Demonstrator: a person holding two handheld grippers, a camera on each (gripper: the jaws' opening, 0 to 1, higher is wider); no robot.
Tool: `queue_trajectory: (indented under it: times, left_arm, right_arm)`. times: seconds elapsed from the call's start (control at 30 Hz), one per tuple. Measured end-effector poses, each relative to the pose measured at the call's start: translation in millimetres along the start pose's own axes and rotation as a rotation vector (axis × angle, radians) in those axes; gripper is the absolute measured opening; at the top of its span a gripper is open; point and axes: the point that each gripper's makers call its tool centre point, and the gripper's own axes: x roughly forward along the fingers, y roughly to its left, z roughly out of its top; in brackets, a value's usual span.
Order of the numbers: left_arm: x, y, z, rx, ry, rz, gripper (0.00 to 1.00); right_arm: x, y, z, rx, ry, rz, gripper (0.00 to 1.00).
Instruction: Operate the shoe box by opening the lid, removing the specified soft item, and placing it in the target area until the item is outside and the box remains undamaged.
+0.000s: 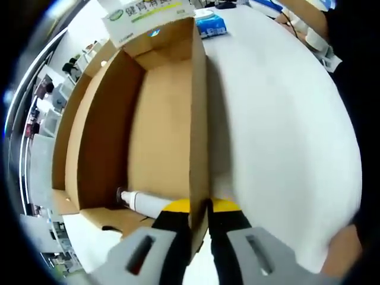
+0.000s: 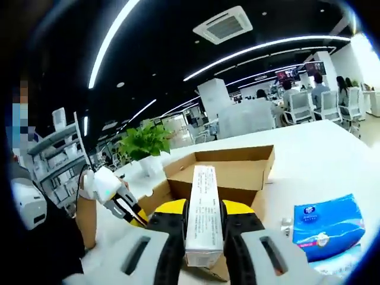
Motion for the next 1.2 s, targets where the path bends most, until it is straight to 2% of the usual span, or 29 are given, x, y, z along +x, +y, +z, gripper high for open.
queue_trajectory:
  times: [0.17,0.3,0.43,0.57,0.7,0.83,1.0,1.07,1.2]
  left_arm:
    - [0,0.6,0.1,-0.008,0.000,-0.006,0.08]
    - [0,0.5,0.1,-0.008,0.003,-0.004,0.08]
    - [1,0.6,0.2,-0.008,0.003,-0.005,0.08]
    - [1,0.7,0.0,-0.005,0.003,-0.006,0.08]
    - [1,0.6,-0.2,-0.005,0.008,-0.005,0.08]
    - [1,0.3,-0.4,0.003,0.019,0.000,0.09]
    - [1,-0.3,-0.8,0.001,0.018,0.000,0.09]
    - [1,-0.2,-0.8,-0.003,0.021,-0.006,0.09]
    - [1,-0.9,-0.9,0.002,0.022,0.000,0.09]
  right_arm:
    - [-37,-13,0.7,0.046,-0.063,-0.042,0.21]
    - [-68,-25,1.9,0.112,-0.140,-0.078,0.21]
    - [-106,-44,-13.0,0.231,-0.191,-0.142,0.21]
    - [-134,-58,-22.5,0.256,-0.211,-0.193,0.21]
    - [-160,-67,-22.9,0.273,-0.250,-0.239,0.21]
    - [-179,-75,-27.7,0.294,-0.274,-0.281,0.21]
    - [-188,-82,-34.8,0.295,-0.263,-0.309,0.21]
    - [-190,-84,-35.8,0.265,-0.251,-0.314,0.21]
    - [-194,-85,-38.4,0.257,-0.247,-0.317,0.21]
